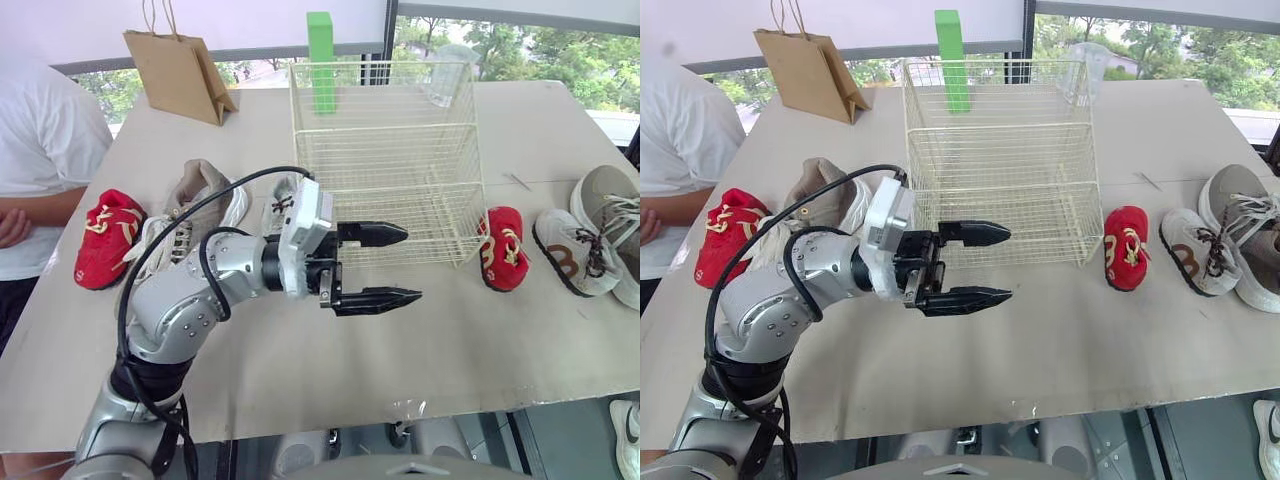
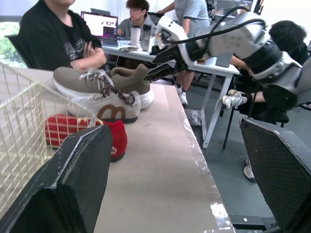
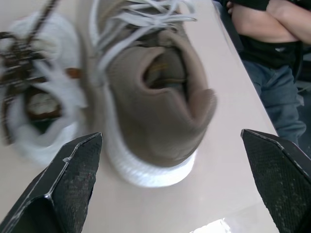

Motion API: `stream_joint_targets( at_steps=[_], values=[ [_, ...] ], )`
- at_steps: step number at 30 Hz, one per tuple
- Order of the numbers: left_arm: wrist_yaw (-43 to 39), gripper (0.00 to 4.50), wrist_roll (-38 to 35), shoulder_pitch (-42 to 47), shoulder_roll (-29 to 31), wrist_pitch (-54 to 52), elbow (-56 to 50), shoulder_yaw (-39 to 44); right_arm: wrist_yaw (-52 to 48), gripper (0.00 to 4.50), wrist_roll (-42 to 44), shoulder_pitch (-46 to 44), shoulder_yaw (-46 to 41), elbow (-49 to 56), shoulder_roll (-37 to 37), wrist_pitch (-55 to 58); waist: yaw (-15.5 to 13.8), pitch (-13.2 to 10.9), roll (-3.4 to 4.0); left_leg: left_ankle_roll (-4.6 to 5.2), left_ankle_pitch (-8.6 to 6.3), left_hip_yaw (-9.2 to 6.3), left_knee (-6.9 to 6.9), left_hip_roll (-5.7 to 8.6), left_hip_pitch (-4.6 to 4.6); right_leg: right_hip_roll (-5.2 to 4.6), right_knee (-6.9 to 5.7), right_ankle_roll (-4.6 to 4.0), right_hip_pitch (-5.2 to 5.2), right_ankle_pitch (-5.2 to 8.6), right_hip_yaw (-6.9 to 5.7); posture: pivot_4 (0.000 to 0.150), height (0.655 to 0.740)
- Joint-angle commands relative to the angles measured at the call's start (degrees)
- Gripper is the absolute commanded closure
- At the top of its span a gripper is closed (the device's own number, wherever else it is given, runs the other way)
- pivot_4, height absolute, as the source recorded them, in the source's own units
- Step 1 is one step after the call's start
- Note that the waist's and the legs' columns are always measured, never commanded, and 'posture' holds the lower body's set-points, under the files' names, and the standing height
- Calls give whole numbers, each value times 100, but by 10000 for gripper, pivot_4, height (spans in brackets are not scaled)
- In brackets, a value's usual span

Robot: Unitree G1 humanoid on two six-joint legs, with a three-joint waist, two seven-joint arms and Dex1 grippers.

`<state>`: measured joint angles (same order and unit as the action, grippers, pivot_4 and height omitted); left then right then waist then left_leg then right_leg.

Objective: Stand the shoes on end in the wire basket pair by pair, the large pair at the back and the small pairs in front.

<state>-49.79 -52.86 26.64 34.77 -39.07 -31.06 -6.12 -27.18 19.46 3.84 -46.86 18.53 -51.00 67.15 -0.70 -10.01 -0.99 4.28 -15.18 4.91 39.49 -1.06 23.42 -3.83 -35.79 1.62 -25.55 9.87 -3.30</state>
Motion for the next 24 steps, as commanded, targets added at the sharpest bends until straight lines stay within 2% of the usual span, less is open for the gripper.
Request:
stream_joint_targets(
  at_steps=[1, 14, 17, 24],
  values=[
    [-70, 0, -145, 73, -1, 30, -82, 264, -147, 620, -3, -257, 135, -622, -250, -228, -5, 0, 0, 0, 0, -2, 0, 0, 1, 1, 0, 0, 0, 0, 1, 1500, 7400],
    [-321, 0, 25, -82, 63, 168, -18, 400, -237, 620, -95, -1562, 1168, -2889, -417, -826, -1, 0, 0, 1, 0, 1, 0, 0, 5, 15, 2, 2, -2, -1, 17, 1500, 7400],
    [-327, 0, 94, -145, 102, 184, -34, 423, -440, 8014, -54, -1636, 1360, -3107, -452, -1051, 23, 5, -12, 1, 0, 9, 1, 0, 1, 16, 2, 3, 0, -2, 27, 1500, 7400],
    [-242, 0, 102, -242, 115, 137, -115, 483, -529, 32143, -79, -1566, 1541, -3082, -459, -1137, 113, 12, -40, 3, -3, 18, 0, -6, -65, 20, 2, 3, 55, -1, 44, 1500, 7400]
  ],
)
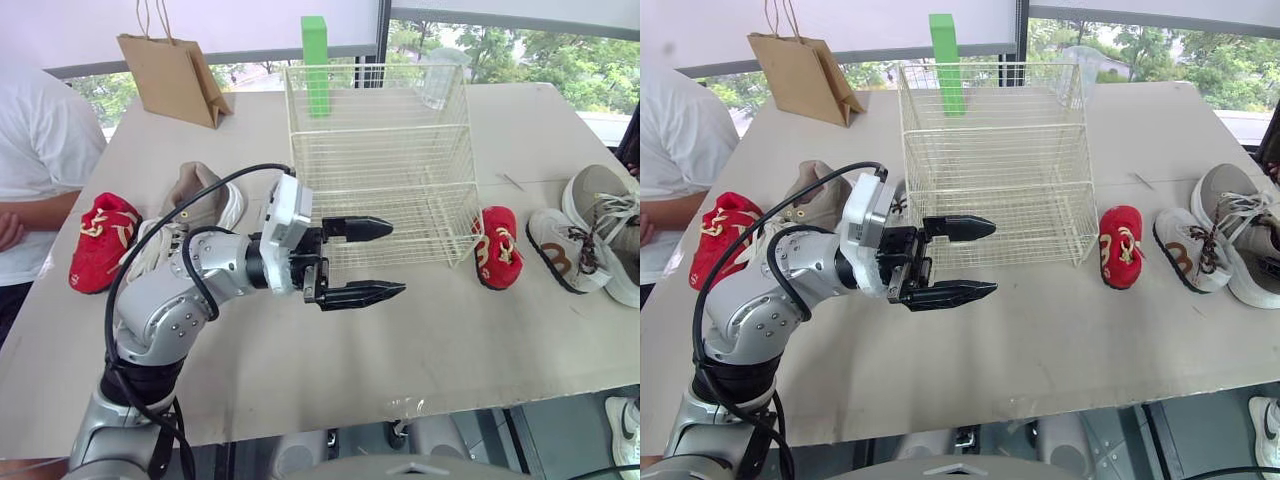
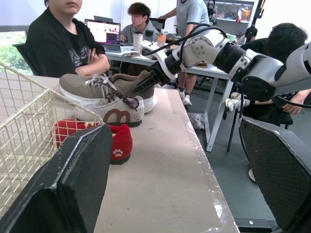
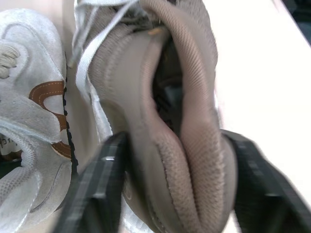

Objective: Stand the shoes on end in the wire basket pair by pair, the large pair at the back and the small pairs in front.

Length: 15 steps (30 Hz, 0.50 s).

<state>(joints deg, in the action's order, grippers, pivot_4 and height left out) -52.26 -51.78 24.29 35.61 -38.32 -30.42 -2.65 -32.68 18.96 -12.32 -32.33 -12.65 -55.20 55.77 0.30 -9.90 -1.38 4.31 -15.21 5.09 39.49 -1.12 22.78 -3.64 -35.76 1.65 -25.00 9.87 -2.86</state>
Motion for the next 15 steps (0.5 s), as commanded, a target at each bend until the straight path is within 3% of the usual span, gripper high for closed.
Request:
stream_joint_targets(
  at_steps=[1, 4, 5, 10, 15],
  values=[
    [4, 0, 7, -15, 30, 68, -172, 125, 46, 35328, -24, 91, 38, 90, -25, 15, 19, 1, -1, 0, 0, 0, 0, 0, -3, 0, 0, 0, 3, 0, 1, 1500, 7400],
    [-27, 0, 57, 3, 19, 88, -122, 80, 174, 43787, 26, 402, -343, 552, 52, 82, 0, 7, -10, 0, 0, -8, 0, -1, -1, -1, 1, -1, 4, 0, 2, 1500, 7400],
    [-39, 0, 83, 35, -2, 100, -81, 59, 234, 44611, 32, 573, -564, 855, 109, 54, -20, 7, -10, -1, 0, -8, -3, -1, 1, -1, 1, -1, 3, 1, 7, 1500, 7400],
    [-26, 0, 39, 246, -184, 51, 160, 48, 407, 44611, 135, 1185, -1568, 2472, 306, 120, -136, -1, 24, -2, 0, -13, -14, 0, 20, 2, 4, 1, -14, 2, 15, 1500, 7400],
    [-157, 0, 107, 477, -317, 55, 416, -37, 300, 44611, 523, 1265, -2140, 3226, 435, 721, -109, -7, 40, -2, 0, 1, -14, 2, 21, 4, 3, 3, -23, 2, 22, 1500, 7400]
  ],
)
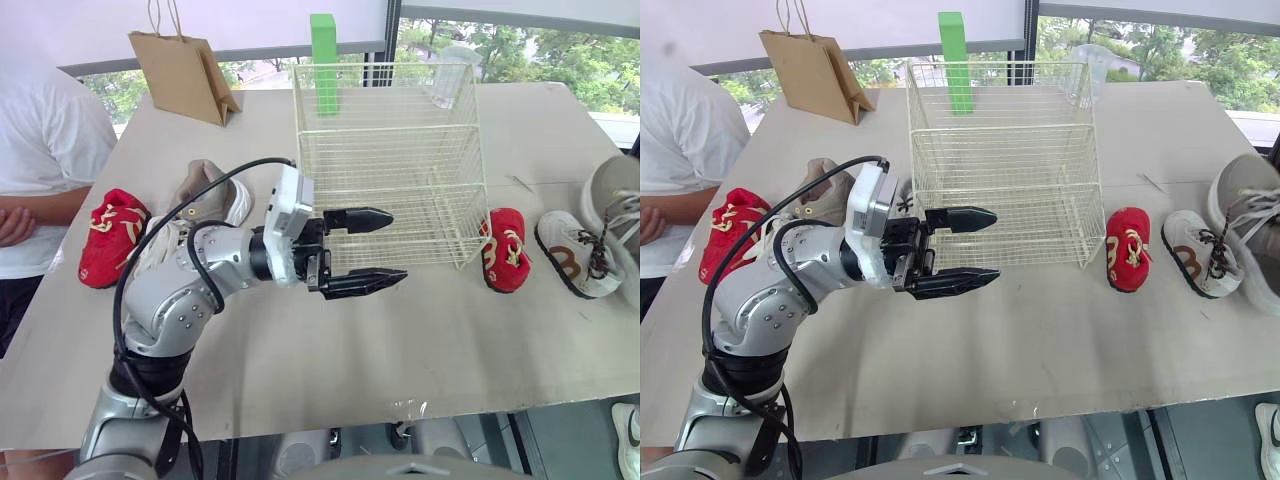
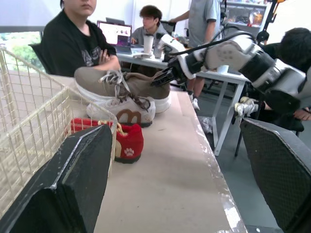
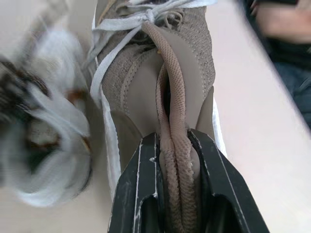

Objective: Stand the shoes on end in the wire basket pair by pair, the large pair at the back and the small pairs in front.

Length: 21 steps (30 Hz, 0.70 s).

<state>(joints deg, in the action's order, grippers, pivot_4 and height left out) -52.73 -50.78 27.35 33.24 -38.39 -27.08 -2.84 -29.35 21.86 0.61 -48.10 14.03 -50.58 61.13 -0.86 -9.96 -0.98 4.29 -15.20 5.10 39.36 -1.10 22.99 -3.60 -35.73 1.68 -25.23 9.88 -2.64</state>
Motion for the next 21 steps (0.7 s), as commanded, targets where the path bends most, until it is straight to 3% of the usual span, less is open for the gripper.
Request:
stream_joint_targets(
  at_steps=[1, 8, 16, 19, 21],
  values=[
    [-140, 0, 28, 194, -100, 71, 118, -35, -34, 44611, 256, -15, -577, 601, 0, 206, 12, 0, 0, 0, 0, 1, 0, 0, -2, 1, 0, 0, 0, 0, -1, 1500, 7400],
    [19, 0, -37, 289, -175, -49, 195, 90, -36, 44611, 511, -299, -520, 769, 54, -24, 19, -2, 2, 1, -1, 6, -1, -2, -1, 4, 0, -1, -5, 0, 8, 1500, 7400],
    [2601, 0, -2010, 1547, -944, -1090, 1392, 1532, -388, 44611, 1251, -2353, 369, 1317, -946, -772, 100, -29, 21, 2, 1, 0, -3, 5, -2, 19, -16, 7, -19, -5, 32, 1500, 7400],
    [3498, 0, -2307, 2427, -953, -894, 2489, 2268, -962, 44611, 1720, -3341, 1210, 1260, -1631, -1031, 100, -34, 10, 0, 0, -13, -17, -5, 9, 35, -1, 23, -26, -14, 36, 1500, 7400],
    [3481, 0, -2193, 2878, -639, -815, 3172, 2577, -1458, 44611, 1866, -3742, 1797, 1162, -2045, -1145, 111, -38, 5, -1, 1, -15, -19, -7, 21, 38, 5, 23, -38, -15, 36, 1500, 7400]
  ],
)
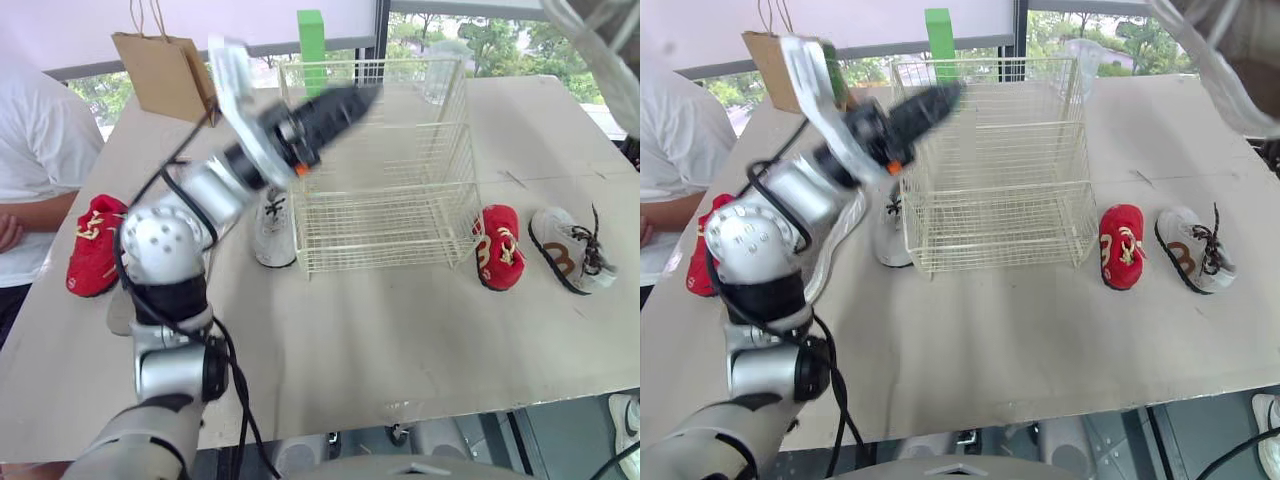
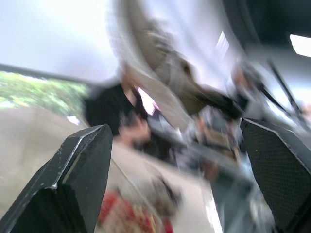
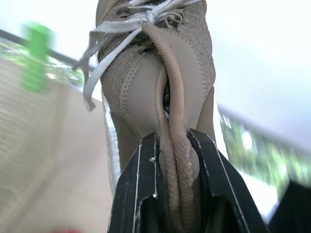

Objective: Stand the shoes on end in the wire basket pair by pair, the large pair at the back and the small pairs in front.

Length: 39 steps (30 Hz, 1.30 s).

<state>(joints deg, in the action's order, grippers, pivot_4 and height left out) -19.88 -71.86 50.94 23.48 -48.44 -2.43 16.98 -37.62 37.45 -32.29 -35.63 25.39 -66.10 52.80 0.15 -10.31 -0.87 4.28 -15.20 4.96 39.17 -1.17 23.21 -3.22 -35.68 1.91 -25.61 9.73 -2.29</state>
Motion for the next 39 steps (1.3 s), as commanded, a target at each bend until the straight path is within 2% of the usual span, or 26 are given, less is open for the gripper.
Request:
stream_joint_targets(
  at_steps=[1, 3, 5, 7, 10, 13, 18, 21, 22, 24, 27, 29, 31, 32, 34, 36, 39],
  values=[
    [-11, 0, -7, 736, 600, 155, 1019, 692, -951, 44611, 346, -645, 855, -53, -712, -438, 22, -3, -8, -1, 0, 0, 2, -1, 3, 4, 0, -1, -2, 0, 0, 1500, 7400],
    [-505, 0, -61, 1089, 1086, -128, 1552, 813, -1399, 44611, 342, -1070, 1433, -246, -975, -675, 54, -6, -13, -13, 6, 4, 4, -6, 9, 8, 6, -3, -7, 0, 0, 1500, 7400],
    [-1541, 0, -27, 1336, 1738, -663, 1775, 554, -2070, 44611, 288, -1611, 2116, -453, -1127, -972, 64, -9, -17, -21, 11, 7, 6, -6, 35, 6, 17, -5, -31, -3, -16, 1500, 7400],
    [-2697, 0, 283, 1443, 2341, -1033, 1662, -21, -2732, 44611, 113, -2224, 2801, -660, -1087, -1262, 63, -15, -26, -18, 9, 18, 11, 1, 64, -2, 26, -16, -59, -14, -15, 1500, 7400],
    [-4227, 0, 1169, 1618, 2916, -917, 1635, -1083, -3533, 44611, -436, -3180, 3779, -1010, -692, -1761, 16, -17, -27, -8, 1, 20, 14, 10, 66, -10, 36, -12, -56, -10, -21, 1500, 7400],
    [-5557, 0, 2275, 1988, 3114, -260, 1791, -2139, -4256, 44611, -955, -4001, 4513, -1399, -150, -2268, 7, -17, -26, -6, 0, 21, 17, 20, 66, -26, 31, -16, -54, -6, -26, 1500, 7400],
    [-7146, 0, 3324, 2635, 3126, 1, 1952, -3390, -4870, 44611, -1527, -4705, 4965, -1898, 578, -2890, 11, -21, -32, -3, 0, 24, 27, 26, 73, -27, 8, -21, -64, -1, -19, 1500, 7400],
    [-7262, 0, 3558, 2700, 3172, 257, 1803, -4042, -4985, 44611, -1665, -4924, 4993, -2015, 888, -3005, 32, -21, -32, -3, -1, 34, 29, 26, 81, -28, -15, -6, -85, -5, -7, 1500, 7400],
    [-7262, 2474, 3460, 2681, 3255, 292, 1633, -4255, -4986, 44870, -1682, -4974, 4972, -2003, 966, -2993, 39, -21, -32, -3, 0, 36, 29, 25, 90, -27, -22, -6, -98, -6, -4, 1500, 7400],
    [-7262, 8282, 3229, 2672, 3387, 255, 1428, -4497, -5005, 45000, -1746, -5015, 4934, -1996, 1070, -2999, 63, -22, -30, -3, 1, 33, 36, 16, 122, -22, -28, -6, -130, -7, -5, 1500, 7400],
    [-7262, 21407, 2961, 2631, 3384, 14, 1358, -4502, -4974, 45000, -1818, -5025, 4894, -1994, 1184, -2998, 60, -24, -28, -4, 1, 45, 55, 13, 173, -22, -66, -6, -190, -8, 6, 1500, 7400],
    [-7262, 28272, 3002, 2422, 3195, -175, 1297, -4198, -4898, 45000, -1754, -4936, 4840, -1888, 1242, -2825, 52, -24, -27, -3, 1, 42, 65, 14, 173, -25, -83, -6, -194, -7, 2, 1500, 7400],
    [-7055, 33151, 2936, 2246, 3024, -428, 1293, -3761, -4585, 45000, -1814, -4827, 4747, -1875, 1267, -2578, 52, -24, -27, -3, 1, 43, 81, 14, 172, -25, -99, -6, -193, -6, 3, 1500, 7400],
    [-6877, 34598, 2873, 2155, 2969, -559, 1260, -3515, -4537, 37259, -1844, -4722, 4694, -1857, 1153, -2440, 52, -24, -27, -2, 0, 41, 95, 13, 174, -25, -109, -5, -193, -6, 3, 1500, 7400],
    [-6541, 36859, 2773, 1958, 2869, -748, 1144, -3056, -4487, 31510, -1852, -4524, 4571, -1812, 920, -2165, 13, -25, -28, -2, 1, 40, 111, 12, 177, -27, -111, -5, -188, -5, 3, 1500, 7400],
    [-5692, 37706, 2639, 1687, 2618, -935, 1040, -2302, -4055, 21494, -1706, -4282, 4129, -1810, 668, -1297, -10, -25, -28, -1, 1, 42, 124, 17, 179, -37, -111, -4, -182, -6, 3, 1500, 7400],
    [-4217, 38312, 2561, 1181, 2091, -663, 578, -1116, -3323, 9606, -1125, -3532, 2931, -1423, 365, 491, -53, -20, -37, 3, 0, 41, 134, 23, 172, -53, -113, -5, -169, -8, 3, 1500, 7400]
  ],
)
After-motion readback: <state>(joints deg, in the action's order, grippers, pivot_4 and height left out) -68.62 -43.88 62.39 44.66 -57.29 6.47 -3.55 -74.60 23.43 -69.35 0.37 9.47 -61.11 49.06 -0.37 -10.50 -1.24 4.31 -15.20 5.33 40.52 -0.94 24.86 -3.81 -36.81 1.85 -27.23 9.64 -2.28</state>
